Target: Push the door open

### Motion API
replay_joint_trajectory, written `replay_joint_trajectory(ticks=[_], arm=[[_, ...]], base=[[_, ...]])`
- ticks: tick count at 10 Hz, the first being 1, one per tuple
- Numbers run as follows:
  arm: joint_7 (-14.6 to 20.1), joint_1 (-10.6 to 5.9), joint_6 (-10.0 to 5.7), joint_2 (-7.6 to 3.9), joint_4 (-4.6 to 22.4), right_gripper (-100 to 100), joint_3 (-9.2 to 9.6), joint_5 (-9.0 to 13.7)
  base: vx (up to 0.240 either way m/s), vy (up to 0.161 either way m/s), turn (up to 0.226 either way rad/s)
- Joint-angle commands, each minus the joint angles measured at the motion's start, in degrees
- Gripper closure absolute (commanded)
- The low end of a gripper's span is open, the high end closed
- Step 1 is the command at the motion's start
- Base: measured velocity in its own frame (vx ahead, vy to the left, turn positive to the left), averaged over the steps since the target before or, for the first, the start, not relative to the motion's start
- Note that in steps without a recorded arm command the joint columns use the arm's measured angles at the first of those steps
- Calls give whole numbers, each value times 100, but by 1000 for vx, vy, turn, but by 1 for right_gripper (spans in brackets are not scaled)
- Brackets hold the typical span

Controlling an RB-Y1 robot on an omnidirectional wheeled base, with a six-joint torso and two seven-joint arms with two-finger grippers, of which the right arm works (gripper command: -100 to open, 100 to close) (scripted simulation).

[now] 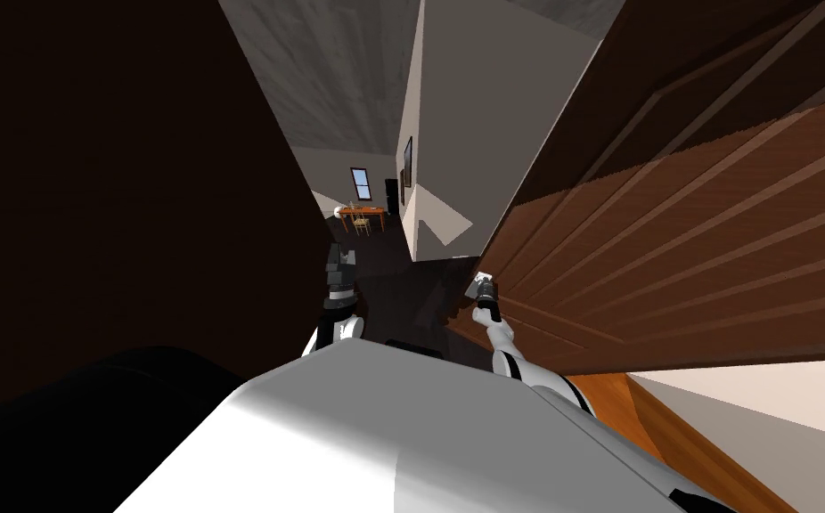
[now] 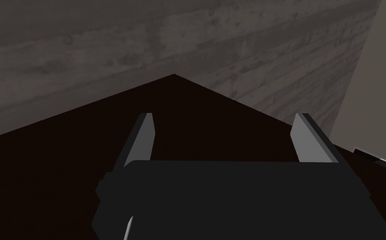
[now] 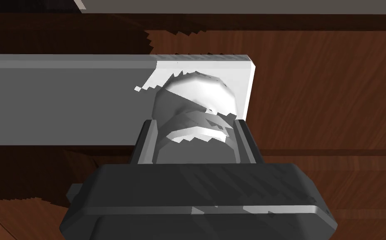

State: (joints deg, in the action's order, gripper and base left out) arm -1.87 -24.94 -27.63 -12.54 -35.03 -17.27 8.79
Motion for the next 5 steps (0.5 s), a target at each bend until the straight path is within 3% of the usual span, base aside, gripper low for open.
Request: replay_joint_trajectory(ticks=[1,5], arm=[[-164,-37,3,36,-50,100,-155,38],[-500,-91,6,176,-59,100,-465,116]], base=[[207,45,-97],[188,40,-89]])
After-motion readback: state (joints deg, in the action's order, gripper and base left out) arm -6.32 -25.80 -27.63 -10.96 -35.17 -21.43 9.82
